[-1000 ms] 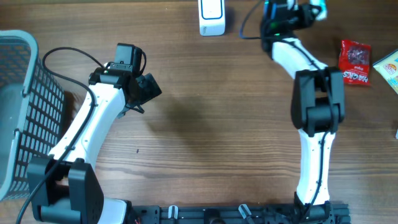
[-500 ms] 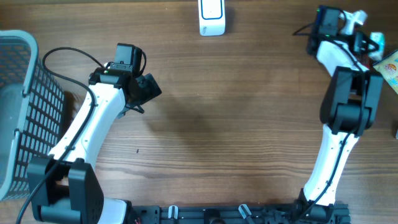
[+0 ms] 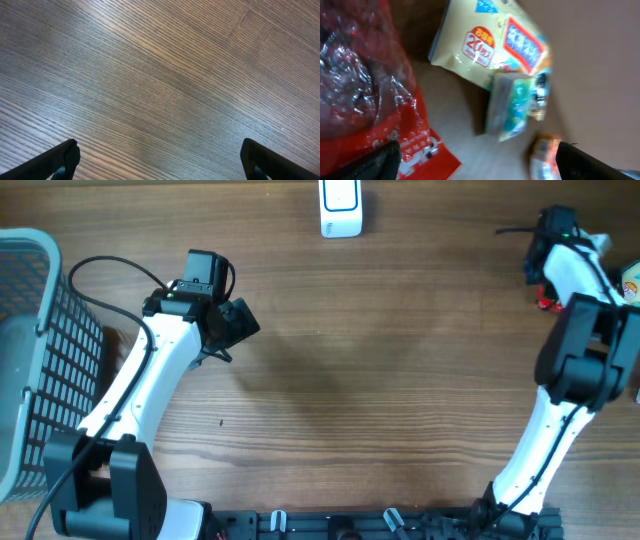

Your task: Scan the item barcode

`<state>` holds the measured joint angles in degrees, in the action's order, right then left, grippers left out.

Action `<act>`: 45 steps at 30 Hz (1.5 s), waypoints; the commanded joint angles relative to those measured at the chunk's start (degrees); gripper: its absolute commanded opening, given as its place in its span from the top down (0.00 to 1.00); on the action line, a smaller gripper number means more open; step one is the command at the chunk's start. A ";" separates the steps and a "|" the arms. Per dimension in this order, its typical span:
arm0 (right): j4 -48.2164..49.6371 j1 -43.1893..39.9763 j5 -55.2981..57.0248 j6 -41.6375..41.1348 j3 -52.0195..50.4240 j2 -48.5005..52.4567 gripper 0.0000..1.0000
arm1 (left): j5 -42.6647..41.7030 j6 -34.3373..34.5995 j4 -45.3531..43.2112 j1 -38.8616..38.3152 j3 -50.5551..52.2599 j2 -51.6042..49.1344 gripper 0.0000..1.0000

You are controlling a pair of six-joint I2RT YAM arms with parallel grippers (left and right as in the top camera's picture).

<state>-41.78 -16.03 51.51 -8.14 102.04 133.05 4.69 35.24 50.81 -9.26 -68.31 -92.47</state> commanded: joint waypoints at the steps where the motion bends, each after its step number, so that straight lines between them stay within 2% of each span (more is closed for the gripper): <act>1: -0.55 -2.56 -18.58 -7.87 0.00 -11.85 0.00 | 0.76 -0.04 0.02 0.26 0.22 -0.33 0.00; 6: -5.20 -3.43 -25.68 -11.61 0.00 -26.97 0.00 | 0.76 -0.04 0.02 0.26 0.22 -0.33 0.00; 8: -14.21 -3.43 -42.40 -11.58 0.00 -34.10 0.00 | 0.76 -0.04 0.02 0.26 0.22 -0.33 0.00; 11: -25.05 -3.19 -57.53 -10.25 -0.20 -39.34 0.00 | 0.76 -0.04 0.04 0.26 0.22 -0.33 0.00; 14: -33.97 -1.68 -67.95 1.86 -1.27 -44.74 0.00 | 0.76 -0.04 0.02 0.26 0.22 -0.33 0.00; 16: -36.59 1.01 -76.65 8.85 -7.17 -52.65 0.00 | 0.76 -0.04 0.02 0.26 0.22 -0.33 0.00; 19: -35.43 4.24 -79.28 9.46 -18.18 -64.35 0.00 | 0.76 -0.04 0.04 0.26 0.22 -0.33 0.00; 20: -34.88 4.94 -79.28 8.55 -25.14 -71.19 0.00 | 0.76 -0.04 0.02 0.26 0.22 -0.33 0.00; 22: -34.97 4.94 -79.23 1.20 -32.24 -78.16 0.00 | 0.76 -0.04 0.02 0.26 0.22 -0.33 0.00; 25: -35.21 4.94 -77.64 -13.09 -37.24 -83.54 0.00 | 0.76 -0.04 0.04 0.26 0.22 -0.33 0.00; 29: -35.17 4.94 -76.83 -21.40 -37.46 -83.32 0.00 | 0.76 -0.04 0.02 0.26 0.22 -0.33 0.00; 34: -37.90 4.94 -74.49 -21.42 -37.57 -81.50 0.00 | 0.76 -0.04 0.04 0.26 0.22 -0.33 0.00; 37: -38.66 4.94 -74.93 -14.29 -37.73 -81.53 0.00 | 0.76 -0.04 0.04 0.26 0.22 -0.33 0.00; 40: -37.03 4.94 -74.93 -12.81 -41.09 -84.02 0.00 | 0.76 -0.04 0.04 0.26 0.22 -0.33 0.00; 44: -21.49 5.53 -82.14 -11.02 -54.88 -94.57 0.00 | 0.76 -0.04 0.02 0.26 0.22 -0.33 0.00; 45: -13.38 6.99 -85.94 -9.79 -61.22 -99.56 0.00 | 0.76 -0.04 0.04 0.26 0.22 -0.33 0.00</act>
<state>-64.75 -11.11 -26.24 -21.43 50.15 41.54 4.71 35.24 50.78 -9.26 -68.29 -92.58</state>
